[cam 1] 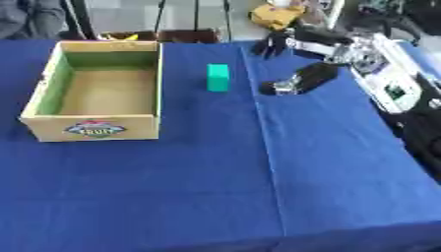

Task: Pick up objects on the table and place them in the box.

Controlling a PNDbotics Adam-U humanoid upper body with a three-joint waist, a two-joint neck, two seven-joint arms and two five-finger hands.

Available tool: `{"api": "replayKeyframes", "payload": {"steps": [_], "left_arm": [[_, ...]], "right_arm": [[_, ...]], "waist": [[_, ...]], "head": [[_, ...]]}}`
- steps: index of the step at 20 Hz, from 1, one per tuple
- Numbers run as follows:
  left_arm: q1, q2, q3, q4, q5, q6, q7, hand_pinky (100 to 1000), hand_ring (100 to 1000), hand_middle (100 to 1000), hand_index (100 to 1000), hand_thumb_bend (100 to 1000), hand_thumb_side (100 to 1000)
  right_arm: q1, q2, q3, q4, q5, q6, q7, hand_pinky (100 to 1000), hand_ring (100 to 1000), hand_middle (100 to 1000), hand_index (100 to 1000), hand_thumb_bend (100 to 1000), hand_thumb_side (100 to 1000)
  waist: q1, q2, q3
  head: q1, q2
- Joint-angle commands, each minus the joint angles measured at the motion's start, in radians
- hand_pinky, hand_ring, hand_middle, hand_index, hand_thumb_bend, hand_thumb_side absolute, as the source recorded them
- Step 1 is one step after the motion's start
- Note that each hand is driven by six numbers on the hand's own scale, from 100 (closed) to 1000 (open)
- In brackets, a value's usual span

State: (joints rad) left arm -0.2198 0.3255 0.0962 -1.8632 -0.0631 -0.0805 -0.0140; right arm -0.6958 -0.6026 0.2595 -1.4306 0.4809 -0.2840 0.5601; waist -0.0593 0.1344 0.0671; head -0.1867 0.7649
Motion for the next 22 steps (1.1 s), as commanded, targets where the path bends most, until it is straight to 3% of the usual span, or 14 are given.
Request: {"api": "replayKeyframes", "payload": {"steps": [1, 11, 15, 22], "left_arm": [[-0.011, 0.012, 0.008, -0.019, 0.001, 0.000, -0.002, 403, 328, 432, 573, 667, 744], [-0.013, 0.010, 0.002, -0.019, 0.003, -0.002, -0.009, 403, 328, 432, 573, 665, 746], [-0.019, 0.005, -0.006, -0.020, 0.007, -0.004, -0.017, 404, 328, 433, 573, 664, 747], [-0.045, -0.002, -0.022, -0.028, 0.019, -0.009, -0.032, 404, 328, 433, 574, 665, 745]], "right_arm": [[-0.028, -0.015, -0.011, 0.000, 0.010, -0.002, -0.003, 771, 788, 805, 937, 445, 750], [-0.098, 0.018, -0.011, 0.090, 0.056, -0.015, -0.006, 773, 789, 808, 936, 451, 748], [-0.152, 0.064, -0.035, 0.198, 0.116, -0.019, -0.021, 774, 788, 806, 935, 439, 744], [-0.222, 0.135, -0.125, 0.433, 0.244, -0.006, -0.088, 781, 792, 807, 938, 411, 755]], "waist": [[0.003, -0.011, 0.000], [0.006, -0.007, 0.017], [0.011, -0.003, 0.041], [0.016, 0.017, 0.121]], "head": [[-0.003, 0.005], [-0.012, 0.005], [-0.022, 0.005], [-0.066, 0.005]]}}
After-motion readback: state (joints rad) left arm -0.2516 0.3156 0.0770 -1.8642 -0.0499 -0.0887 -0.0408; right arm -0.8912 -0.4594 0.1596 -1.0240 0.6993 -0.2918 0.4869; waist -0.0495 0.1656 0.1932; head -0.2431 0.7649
